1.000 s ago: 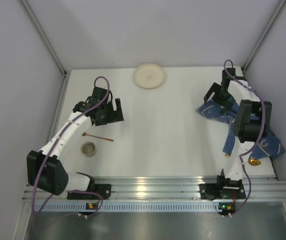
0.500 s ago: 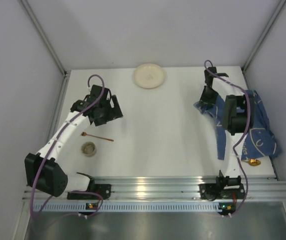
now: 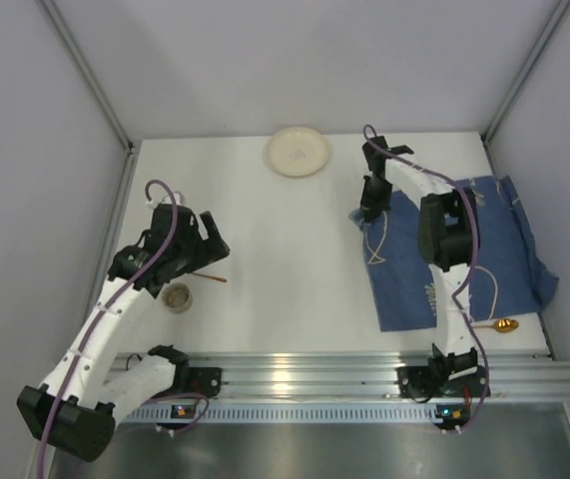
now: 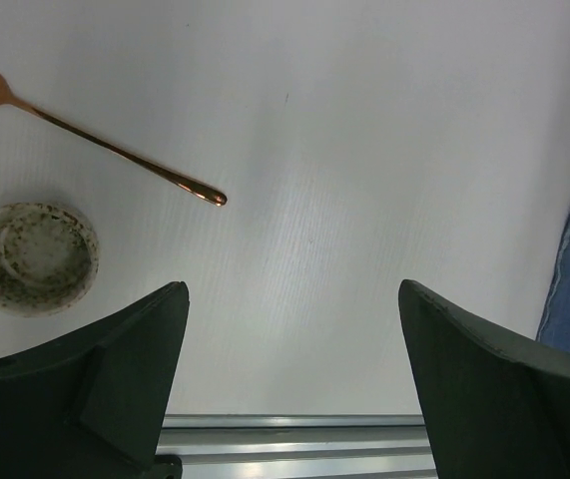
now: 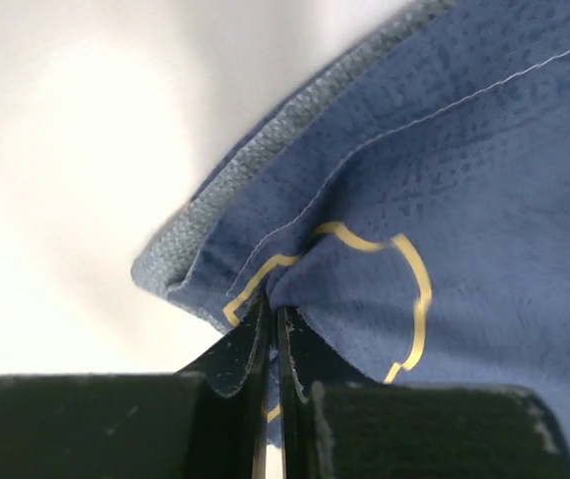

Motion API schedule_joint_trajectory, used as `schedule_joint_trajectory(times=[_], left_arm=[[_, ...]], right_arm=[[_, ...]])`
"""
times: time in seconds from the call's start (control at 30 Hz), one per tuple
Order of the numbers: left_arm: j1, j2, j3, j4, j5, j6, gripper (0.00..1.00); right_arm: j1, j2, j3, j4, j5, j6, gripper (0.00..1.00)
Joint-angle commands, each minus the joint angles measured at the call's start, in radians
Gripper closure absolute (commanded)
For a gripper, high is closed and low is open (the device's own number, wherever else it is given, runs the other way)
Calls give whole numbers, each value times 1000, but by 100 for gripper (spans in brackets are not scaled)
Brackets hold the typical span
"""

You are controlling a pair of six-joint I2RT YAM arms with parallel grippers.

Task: Set the dinner table for one person

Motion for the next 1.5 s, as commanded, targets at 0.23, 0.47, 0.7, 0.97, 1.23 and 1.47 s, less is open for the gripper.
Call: schedule_joint_trajectory(times=[0.23, 0.47, 0.7, 0.97, 1.23, 1.47], left_arm=[[-3, 52, 11, 88, 53, 86, 8], [-29, 176, -6, 191, 179, 143, 8], [-190, 388, 26, 280, 155, 197, 8], [-298, 626, 163, 317, 210, 226, 9], [-301, 770, 197, 283, 194, 266, 9], [-301, 914, 230, 196, 150, 274, 10]], right_arm=[[245, -23, 225, 262, -443, 479, 86], [211, -92, 99, 428, -494, 528, 0], [71, -431, -293, 423, -405, 359, 0], [-28, -585, -661, 376, -207, 139, 15], [42, -500, -831, 422, -185, 131, 80], [145, -517, -922, 394, -187, 171, 100]])
